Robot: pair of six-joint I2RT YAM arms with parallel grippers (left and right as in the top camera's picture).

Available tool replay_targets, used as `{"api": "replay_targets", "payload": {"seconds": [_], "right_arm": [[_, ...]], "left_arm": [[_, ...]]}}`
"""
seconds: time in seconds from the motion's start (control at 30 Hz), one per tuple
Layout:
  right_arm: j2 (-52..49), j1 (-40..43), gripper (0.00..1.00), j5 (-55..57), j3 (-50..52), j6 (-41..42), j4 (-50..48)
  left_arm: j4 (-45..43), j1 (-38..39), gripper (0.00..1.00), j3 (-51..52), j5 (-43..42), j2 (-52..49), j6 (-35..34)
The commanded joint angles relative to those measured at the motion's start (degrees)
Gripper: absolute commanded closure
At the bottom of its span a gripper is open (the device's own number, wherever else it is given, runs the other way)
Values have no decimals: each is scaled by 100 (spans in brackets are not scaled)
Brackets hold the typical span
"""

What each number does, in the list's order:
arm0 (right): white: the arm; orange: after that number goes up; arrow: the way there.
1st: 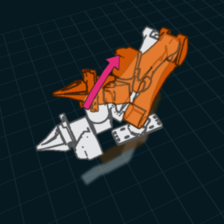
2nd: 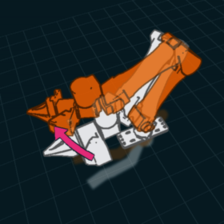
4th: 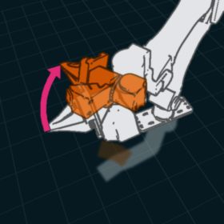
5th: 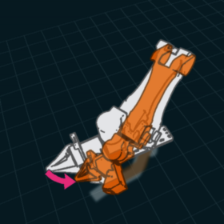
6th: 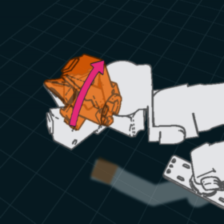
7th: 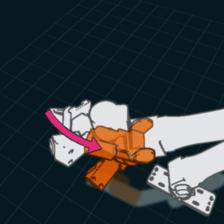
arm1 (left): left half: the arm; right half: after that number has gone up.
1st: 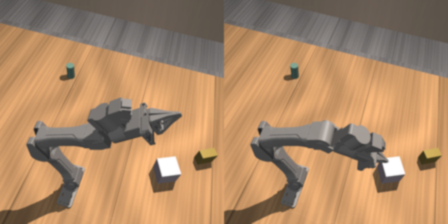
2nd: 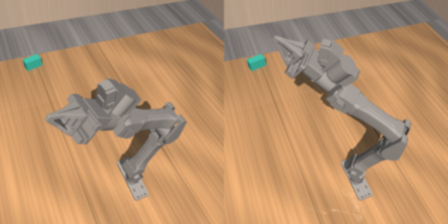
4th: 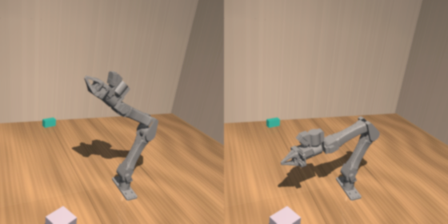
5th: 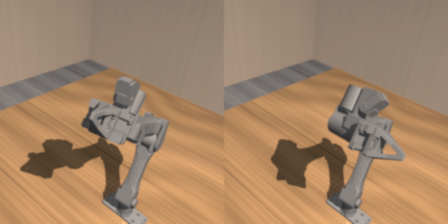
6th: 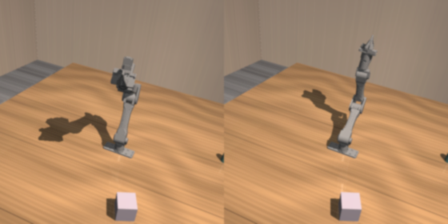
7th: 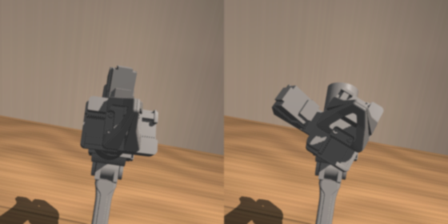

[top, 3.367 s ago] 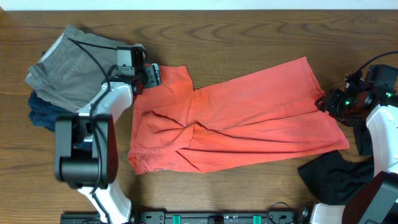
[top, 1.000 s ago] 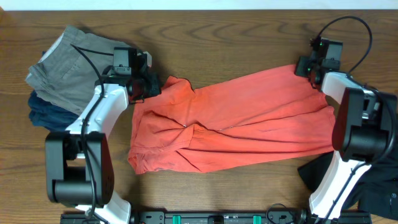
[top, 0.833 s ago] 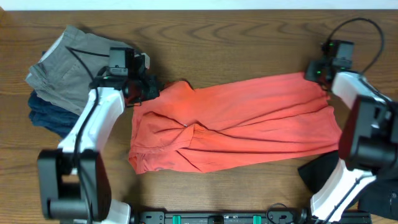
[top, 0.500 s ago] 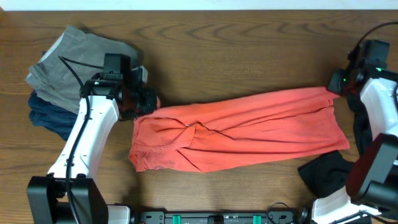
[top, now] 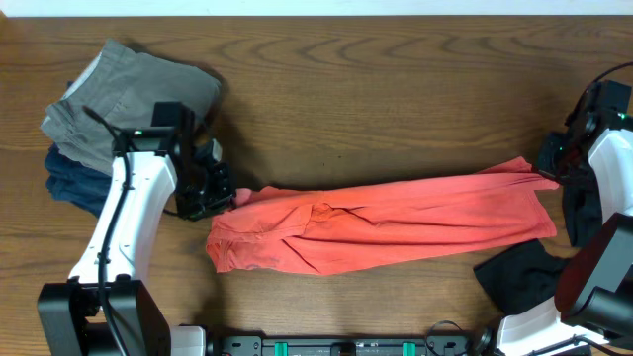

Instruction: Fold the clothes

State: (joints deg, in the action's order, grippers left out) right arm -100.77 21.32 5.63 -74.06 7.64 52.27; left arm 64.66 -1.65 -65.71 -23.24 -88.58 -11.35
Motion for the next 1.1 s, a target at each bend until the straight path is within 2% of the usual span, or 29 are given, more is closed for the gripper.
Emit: {"api": "replay_targets", "payload": {"seconds": [0.0, 0.23, 0.4, 0.53, 0.77, 0.9, 1.07], "right_arm": [[35, 85, 98, 214, 39, 46, -13], [35, 85, 97, 435, 278, 46, 46], [35, 92, 95, 815, 363, 52, 144], [35, 122, 87, 833, 365, 201, 260], [35, 155, 87, 835, 369, 199, 332], [35, 155, 85, 793, 369, 199, 372], [35, 155, 81, 157, 369, 129, 549]], "left_arm": [[247, -157, 94, -85, -70, 72, 13], [684, -151, 94, -83, -144, 72, 157], [1012, -151, 94, -76, 350, 72, 146], [1141, -151, 94, -61, 369, 72, 146], [1180, -151, 94, 116, 579, 72, 146], [1165, -151, 93, 138, 595, 72, 146], [1156, -149, 89, 138, 595, 72, 149]]}}
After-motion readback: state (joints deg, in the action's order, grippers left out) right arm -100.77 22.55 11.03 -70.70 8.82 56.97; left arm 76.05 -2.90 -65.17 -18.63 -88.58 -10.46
